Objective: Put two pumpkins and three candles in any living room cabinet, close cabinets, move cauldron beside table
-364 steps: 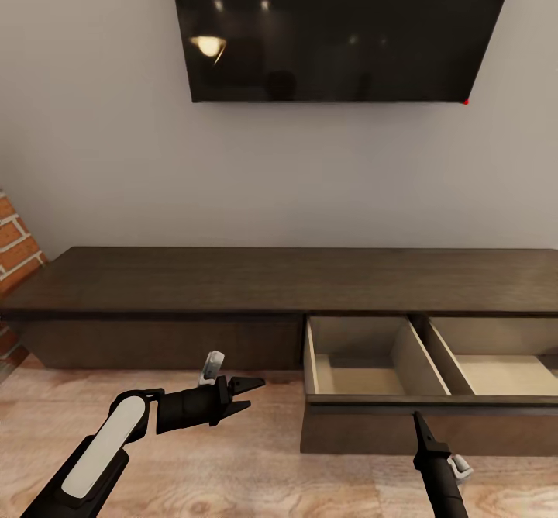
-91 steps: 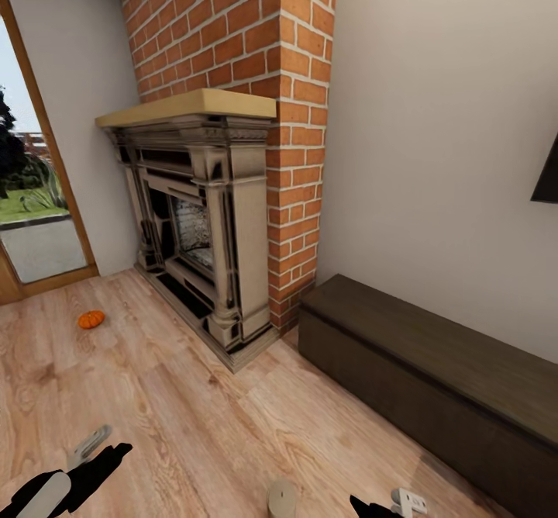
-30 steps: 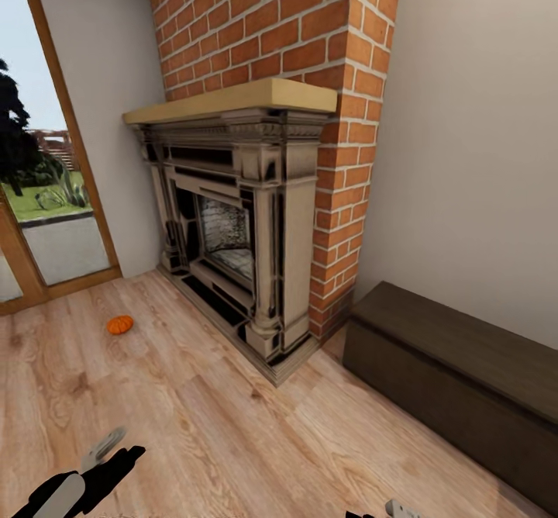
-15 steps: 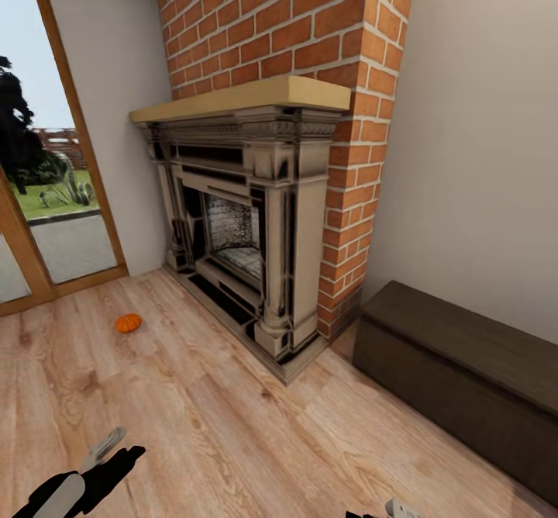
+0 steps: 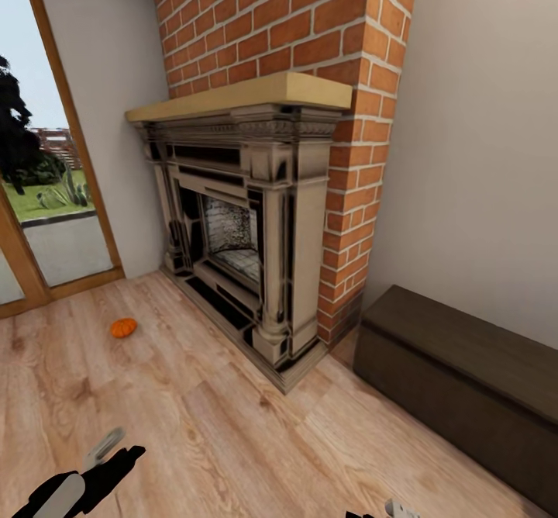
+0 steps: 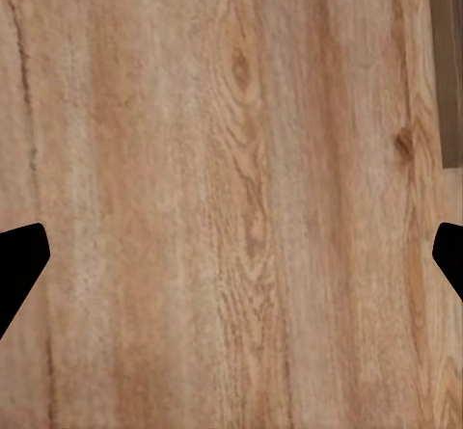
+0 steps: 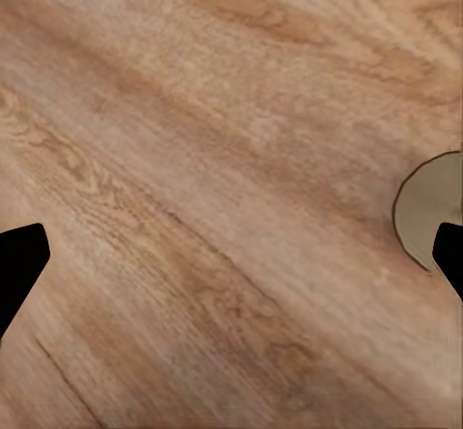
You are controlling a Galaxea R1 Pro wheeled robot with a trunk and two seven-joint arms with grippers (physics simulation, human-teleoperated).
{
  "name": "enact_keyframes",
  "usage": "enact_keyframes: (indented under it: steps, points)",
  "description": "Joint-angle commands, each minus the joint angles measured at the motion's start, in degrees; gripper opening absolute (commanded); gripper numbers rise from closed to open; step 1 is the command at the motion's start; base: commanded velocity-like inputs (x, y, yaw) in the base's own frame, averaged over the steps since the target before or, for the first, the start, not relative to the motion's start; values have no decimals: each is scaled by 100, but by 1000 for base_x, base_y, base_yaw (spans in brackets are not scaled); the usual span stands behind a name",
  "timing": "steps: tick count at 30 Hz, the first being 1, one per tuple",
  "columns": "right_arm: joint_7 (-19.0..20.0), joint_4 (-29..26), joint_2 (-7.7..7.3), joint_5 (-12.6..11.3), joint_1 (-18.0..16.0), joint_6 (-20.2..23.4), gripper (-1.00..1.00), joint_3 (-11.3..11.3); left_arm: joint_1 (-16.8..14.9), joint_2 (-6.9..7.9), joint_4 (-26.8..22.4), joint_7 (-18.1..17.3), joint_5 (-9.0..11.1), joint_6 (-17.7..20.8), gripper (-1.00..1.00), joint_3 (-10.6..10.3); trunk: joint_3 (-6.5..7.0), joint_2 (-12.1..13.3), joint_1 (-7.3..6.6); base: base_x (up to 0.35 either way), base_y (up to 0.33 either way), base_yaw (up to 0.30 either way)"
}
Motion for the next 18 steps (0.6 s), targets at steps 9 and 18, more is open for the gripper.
enact_keyframes:
  steps: [9,18]
  points:
    - [-26,-7,-6,-87,-2,47,100,25,-2,8,-13,52,60,1,100,-32,-6,-2,1,159,-47,0]
    - [-2446,-343,93,-131,-140,280,100,1,-2,3,-33,52,60,1,100,-34,-6,-2,1,15,-16,0]
